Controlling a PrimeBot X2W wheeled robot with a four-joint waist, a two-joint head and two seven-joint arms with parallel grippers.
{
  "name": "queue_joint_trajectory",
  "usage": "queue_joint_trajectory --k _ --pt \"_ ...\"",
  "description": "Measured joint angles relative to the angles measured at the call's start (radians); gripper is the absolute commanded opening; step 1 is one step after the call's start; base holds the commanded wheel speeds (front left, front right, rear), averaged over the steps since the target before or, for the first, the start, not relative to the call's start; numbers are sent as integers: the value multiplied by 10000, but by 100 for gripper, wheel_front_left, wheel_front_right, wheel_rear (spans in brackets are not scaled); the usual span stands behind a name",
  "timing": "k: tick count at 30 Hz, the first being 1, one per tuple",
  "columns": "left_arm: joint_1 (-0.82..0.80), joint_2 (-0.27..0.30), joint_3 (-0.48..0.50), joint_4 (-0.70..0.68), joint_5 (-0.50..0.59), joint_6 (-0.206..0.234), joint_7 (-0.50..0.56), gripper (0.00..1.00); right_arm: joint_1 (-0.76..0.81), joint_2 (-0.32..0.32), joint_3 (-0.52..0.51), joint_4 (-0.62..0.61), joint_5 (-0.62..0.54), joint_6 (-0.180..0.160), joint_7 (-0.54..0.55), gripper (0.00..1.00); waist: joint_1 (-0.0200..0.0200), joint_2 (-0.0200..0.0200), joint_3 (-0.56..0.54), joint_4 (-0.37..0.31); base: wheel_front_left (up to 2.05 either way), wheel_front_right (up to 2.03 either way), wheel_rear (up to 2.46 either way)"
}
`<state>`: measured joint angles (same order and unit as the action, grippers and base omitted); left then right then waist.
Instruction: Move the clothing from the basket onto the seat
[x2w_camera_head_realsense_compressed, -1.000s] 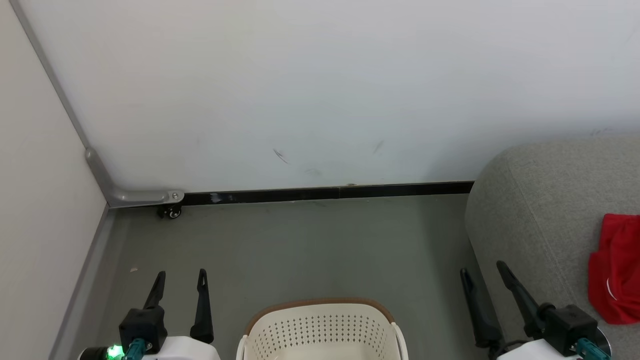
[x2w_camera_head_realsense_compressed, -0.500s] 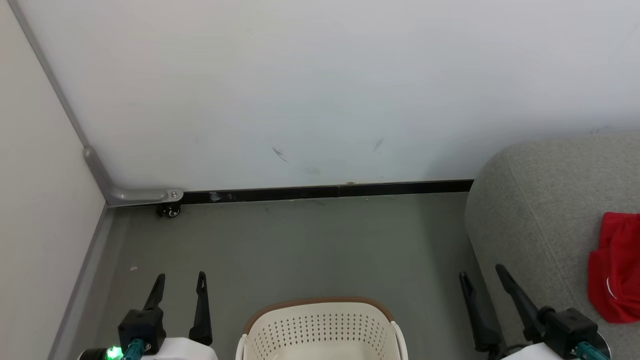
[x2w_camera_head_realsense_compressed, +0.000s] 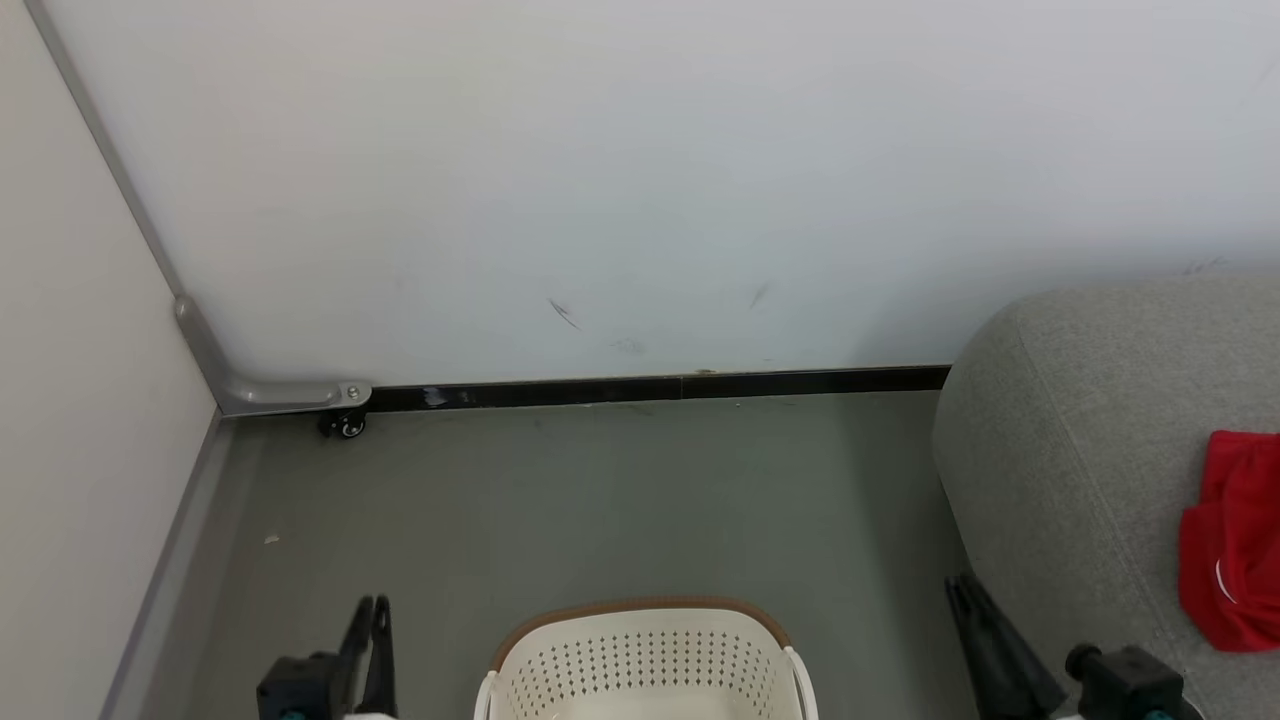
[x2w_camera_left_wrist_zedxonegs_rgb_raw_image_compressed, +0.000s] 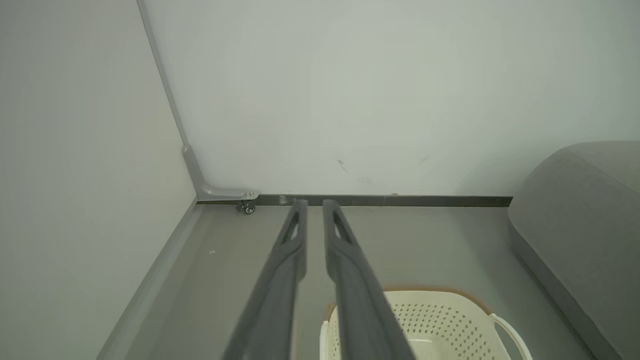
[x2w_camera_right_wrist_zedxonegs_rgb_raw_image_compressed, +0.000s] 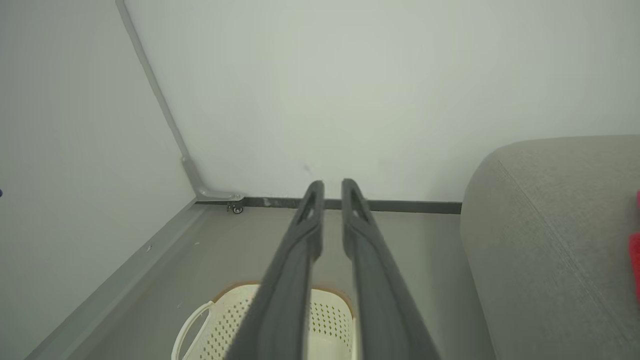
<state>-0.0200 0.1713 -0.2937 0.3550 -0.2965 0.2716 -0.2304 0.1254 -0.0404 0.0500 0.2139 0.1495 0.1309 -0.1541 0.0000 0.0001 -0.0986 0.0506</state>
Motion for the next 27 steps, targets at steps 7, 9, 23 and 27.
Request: queue_joint_trajectory --k 7,9,23,27 --pt "275 -161 215 267 -339 -184 203 0 244 25 10 215 374 0 0 0 0 0 11 -11 0 0 0" --pt "253 -173 364 336 -631 -247 320 0 244 25 10 194 577 0 0 0 0 0 16 -18 0 0 0" --pt "126 -313 936 414 -2502 -765 911 0 161 25 -127 167 2976 0 265 0 14 0 111 -71 0 0 0" --pt "96 -384 1116 410 -2980 -880 1085 0 106 27 -192 169 3517 0 357 0 41 0 156 -96 0 0 0"
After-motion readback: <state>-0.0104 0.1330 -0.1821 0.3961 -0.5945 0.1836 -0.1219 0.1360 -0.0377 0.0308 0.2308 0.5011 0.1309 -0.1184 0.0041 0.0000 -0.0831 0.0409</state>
